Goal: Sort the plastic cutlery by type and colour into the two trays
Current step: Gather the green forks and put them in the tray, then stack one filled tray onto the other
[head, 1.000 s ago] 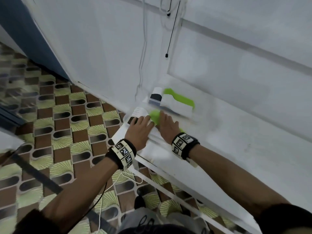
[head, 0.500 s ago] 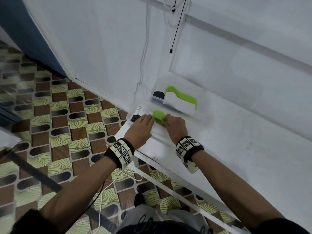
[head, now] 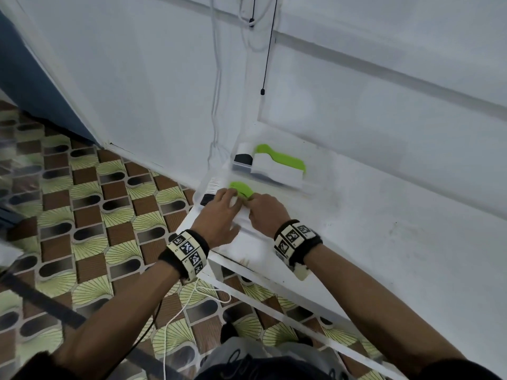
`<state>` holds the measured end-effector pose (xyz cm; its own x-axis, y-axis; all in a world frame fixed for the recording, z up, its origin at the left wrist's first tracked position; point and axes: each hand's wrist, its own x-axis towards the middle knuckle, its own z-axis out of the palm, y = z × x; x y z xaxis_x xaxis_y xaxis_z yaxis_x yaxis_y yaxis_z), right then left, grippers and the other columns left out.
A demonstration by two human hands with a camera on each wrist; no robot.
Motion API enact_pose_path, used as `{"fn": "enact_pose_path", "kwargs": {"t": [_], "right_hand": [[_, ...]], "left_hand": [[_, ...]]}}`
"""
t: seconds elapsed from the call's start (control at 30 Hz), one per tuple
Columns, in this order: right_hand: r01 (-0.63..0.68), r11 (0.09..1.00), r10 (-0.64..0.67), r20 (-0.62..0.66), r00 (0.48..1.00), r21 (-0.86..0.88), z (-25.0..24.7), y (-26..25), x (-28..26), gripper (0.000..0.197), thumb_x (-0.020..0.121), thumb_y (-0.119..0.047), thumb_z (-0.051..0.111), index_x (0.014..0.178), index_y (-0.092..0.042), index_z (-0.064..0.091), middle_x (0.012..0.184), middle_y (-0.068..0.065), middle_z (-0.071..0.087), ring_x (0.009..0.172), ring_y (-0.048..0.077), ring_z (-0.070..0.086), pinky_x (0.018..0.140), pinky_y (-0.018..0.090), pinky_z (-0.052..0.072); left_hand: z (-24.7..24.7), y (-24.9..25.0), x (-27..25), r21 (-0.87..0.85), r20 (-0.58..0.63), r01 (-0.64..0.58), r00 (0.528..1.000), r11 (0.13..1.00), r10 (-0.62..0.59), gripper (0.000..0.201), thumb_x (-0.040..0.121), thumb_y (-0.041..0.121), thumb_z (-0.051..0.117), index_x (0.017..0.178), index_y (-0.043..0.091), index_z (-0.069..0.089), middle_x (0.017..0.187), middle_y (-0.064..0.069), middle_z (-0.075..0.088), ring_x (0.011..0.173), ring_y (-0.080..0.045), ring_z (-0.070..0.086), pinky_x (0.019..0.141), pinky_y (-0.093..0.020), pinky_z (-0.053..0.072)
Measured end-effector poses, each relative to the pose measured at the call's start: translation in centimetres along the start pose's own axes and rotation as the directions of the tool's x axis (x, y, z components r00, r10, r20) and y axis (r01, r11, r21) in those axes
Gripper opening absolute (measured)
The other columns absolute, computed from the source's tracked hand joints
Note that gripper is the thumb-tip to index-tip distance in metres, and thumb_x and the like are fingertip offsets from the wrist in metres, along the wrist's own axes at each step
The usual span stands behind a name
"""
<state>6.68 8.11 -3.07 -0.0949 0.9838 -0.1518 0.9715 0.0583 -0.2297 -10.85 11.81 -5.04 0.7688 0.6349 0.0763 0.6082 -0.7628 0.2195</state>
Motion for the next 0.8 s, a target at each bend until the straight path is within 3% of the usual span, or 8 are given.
{"fn": "enact_pose_path", "kwargs": {"t": [0.1, 0.2, 0.33, 0.5, 0.63, 0.7, 0.77, 0.8], "right_hand": [[0.001, 0.984, 0.029, -0.167, 0.986, 0.177, -0.2, 1.8, -1.3, 0.033, 0.093, -0.01, 0.054, 0.119, -0.015, 0.073, 0.113, 0.01, 0.071, 0.1, 0.035, 0.065, 0.082, 0.045, 0.055], [0.034, 0.951, 0.115, -0.458, 0.881, 0.306, -0.1, 4.2, -2.8, 0.028, 0.091, -0.011, 0.057, 0.11, -0.015, 0.076, 0.108, 0.005, 0.072, 0.1, 0.03, 0.063, 0.085, 0.042, 0.054], [-0.021, 0.954, 0.195, -0.564, 0.802, 0.3, 0.2, 6.9, -4.5, 0.03, 0.094, -0.031, 0.064, 0.12, -0.016, 0.07, 0.115, 0.003, 0.067, 0.109, 0.029, 0.056, 0.09, 0.044, 0.051], [-0.136, 0.917, 0.229, -0.217, 0.949, 0.375, 0.0, 7.6, -6.8, 0.108, 0.07, -0.085, 0.062, 0.156, -0.031, 0.026, 0.158, 0.001, 0.031, 0.143, 0.022, 0.026, 0.112, 0.046, 0.037], [-0.144, 0.898, 0.168, -0.022, 0.986, 0.416, 0.9, 7.5, -7.4, 0.152, 0.049, -0.078, 0.085, 0.159, -0.035, -0.01, 0.166, -0.012, -0.01, 0.154, 0.019, -0.003, 0.12, 0.053, 0.02], [-0.117, 0.898, 0.148, -0.042, 0.988, 0.425, 1.2, 7.8, -6.9, 0.156, 0.052, -0.066, 0.092, 0.158, -0.032, -0.017, 0.165, -0.008, -0.008, 0.154, 0.02, -0.001, 0.125, 0.054, 0.013], [-0.118, 0.883, 0.163, -0.061, 0.985, 0.455, 1.1, 7.8, -6.8, 0.152, 0.057, -0.051, 0.095, 0.158, -0.031, -0.016, 0.161, -0.004, 0.006, 0.15, 0.022, 0.014, 0.123, 0.052, 0.02], [-0.119, 0.876, 0.178, -0.084, 0.98, 0.467, 1.1, 7.8, -7.0, 0.15, 0.057, -0.048, 0.096, 0.159, -0.032, -0.014, 0.157, -0.003, 0.012, 0.145, 0.023, 0.022, 0.12, 0.05, 0.026]], "left_hand": [[-0.7, -0.2, 0.5, 0.044, 0.007, 0.012, 1.0, 0.999, -0.013, 0.069, 0.08, 0.049, 0.055, 0.139, 0.014, 0.056, 0.138, -0.012, 0.051, 0.125, -0.033, 0.049, 0.09, -0.047, 0.052], [-1.5, -0.9, 1.1, -0.027, -0.009, -0.003, 1.0, 1.0, 0.003, 0.076, 0.082, 0.053, 0.035, 0.148, 0.017, 0.05, 0.136, -0.01, 0.055, 0.122, -0.03, 0.052, 0.093, -0.045, 0.047], [-2.4, -2.2, 2.7, -0.128, -0.059, -0.027, 0.998, 0.991, 0.02, 0.067, 0.088, 0.047, 0.033, 0.14, 0.013, 0.058, 0.125, -0.009, 0.063, 0.113, -0.031, 0.058, 0.091, -0.043, 0.047], [-3.4, -6.1, 5.6, -0.294, -0.157, 0.011, 0.986, 0.956, -0.06, 0.045, 0.089, 0.02, 0.039, 0.122, 0.008, 0.067, 0.117, -0.012, 0.064, 0.106, -0.035, 0.059, 0.095, -0.043, 0.048], [-3.5, -10.4, 7.3, -0.49, -0.047, 0.259, 0.946, 0.832, -0.322, 0.04, 0.096, -0.001, 0.039, 0.119, 0.009, 0.07, 0.121, -0.013, 0.068, 0.109, -0.03, 0.064, 0.099, -0.031, 0.044], [-3.1, -12.2, 7.5, -0.607, 0.151, 0.438, 0.883, 0.663, -0.445, 0.043, 0.096, -0.005, 0.039, 0.117, 0.018, 0.069, 0.126, -0.01, 0.069, 0.106, -0.027, 0.064, 0.094, -0.038, 0.051], [-2.2, -13.0, 7.1, -0.698, 0.358, 0.558, 0.815, 0.449, -0.456, 0.042, 0.096, -0.007, 0.041, 0.121, 0.015, 0.067, 0.121, -0.014, 0.069, 0.097, -0.027, 0.064, 0.079, -0.038, 0.054], [-1.9, -13.0, 6.7, -0.682, 0.429, 0.596, 0.795, 0.424, -0.428, 0.038, 0.097, -0.005, 0.045, 0.122, 0.012, 0.067, 0.115, -0.014, 0.07, 0.093, -0.026, 0.065, 0.073, -0.035, 0.055]]}}
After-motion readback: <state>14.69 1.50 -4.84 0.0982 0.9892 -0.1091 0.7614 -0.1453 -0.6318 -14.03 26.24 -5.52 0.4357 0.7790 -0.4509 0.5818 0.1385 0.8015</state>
